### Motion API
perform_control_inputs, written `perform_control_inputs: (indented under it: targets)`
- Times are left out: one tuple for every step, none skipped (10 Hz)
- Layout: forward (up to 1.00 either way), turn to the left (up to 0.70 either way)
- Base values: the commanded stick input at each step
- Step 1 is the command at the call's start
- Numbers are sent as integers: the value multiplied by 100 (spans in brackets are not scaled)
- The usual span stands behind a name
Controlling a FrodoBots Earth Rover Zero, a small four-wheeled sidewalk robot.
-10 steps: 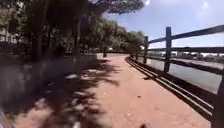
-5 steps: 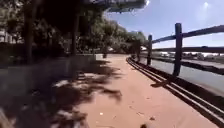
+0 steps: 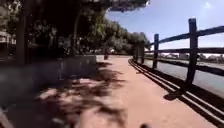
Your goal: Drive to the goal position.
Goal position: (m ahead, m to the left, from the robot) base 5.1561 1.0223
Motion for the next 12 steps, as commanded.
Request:
perform_control_inputs:
  targets:
    - [100, 0]
    - [100, 0]
    - [100, 0]
    - [100, 0]
    - [100, 0]
    - [100, 0]
    - [100, 0]
    - [100, 0]
    - [100, 0]
    - [100, -7]
    - [100, -38]
    - [100, -40]
